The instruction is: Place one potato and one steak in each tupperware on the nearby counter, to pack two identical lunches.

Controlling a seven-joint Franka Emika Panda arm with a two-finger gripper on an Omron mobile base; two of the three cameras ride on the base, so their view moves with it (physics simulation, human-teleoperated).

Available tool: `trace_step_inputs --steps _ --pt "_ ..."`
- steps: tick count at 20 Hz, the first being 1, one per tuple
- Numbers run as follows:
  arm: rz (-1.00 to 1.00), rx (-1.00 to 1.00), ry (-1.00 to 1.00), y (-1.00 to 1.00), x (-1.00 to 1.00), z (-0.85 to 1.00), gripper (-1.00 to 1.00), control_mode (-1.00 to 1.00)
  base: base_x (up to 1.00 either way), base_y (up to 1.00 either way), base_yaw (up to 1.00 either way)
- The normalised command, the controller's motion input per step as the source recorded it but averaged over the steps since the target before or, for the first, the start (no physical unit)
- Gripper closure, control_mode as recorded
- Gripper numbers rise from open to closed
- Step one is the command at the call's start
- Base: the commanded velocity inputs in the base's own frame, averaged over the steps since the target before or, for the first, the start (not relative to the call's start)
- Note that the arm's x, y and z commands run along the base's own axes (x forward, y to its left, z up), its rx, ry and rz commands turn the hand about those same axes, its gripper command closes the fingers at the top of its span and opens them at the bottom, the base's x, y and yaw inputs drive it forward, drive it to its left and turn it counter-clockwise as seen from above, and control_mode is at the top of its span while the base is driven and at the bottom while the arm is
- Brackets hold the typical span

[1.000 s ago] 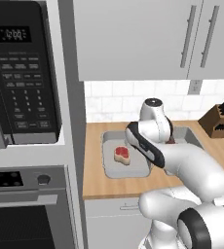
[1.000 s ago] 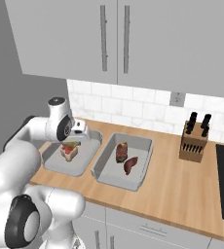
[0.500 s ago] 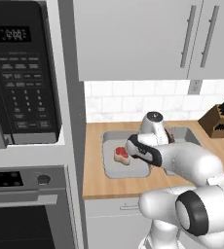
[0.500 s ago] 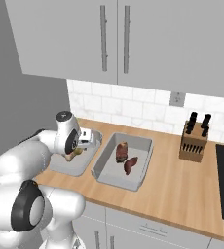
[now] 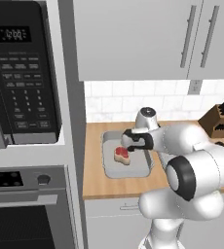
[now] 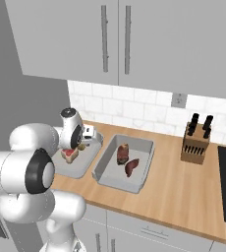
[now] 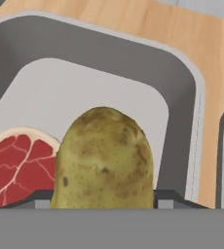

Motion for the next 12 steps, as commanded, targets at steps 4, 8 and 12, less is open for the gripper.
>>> trace_step_inputs --steps 4,8,12 --pt "0.0 0.0 0.0 -0.09 0.13 -0.07 1.0 -1.0 0.0 0.0 0.0" --pt "0.0 0.0 0.0 0.0 0.16 -0.46 1.0 -1.0 0.0 0.0 0.0" --pt "0.0 0.0 0.0 0.0 0.02 -0.33 1.0 -1.0 0.0 0.0 0.0"
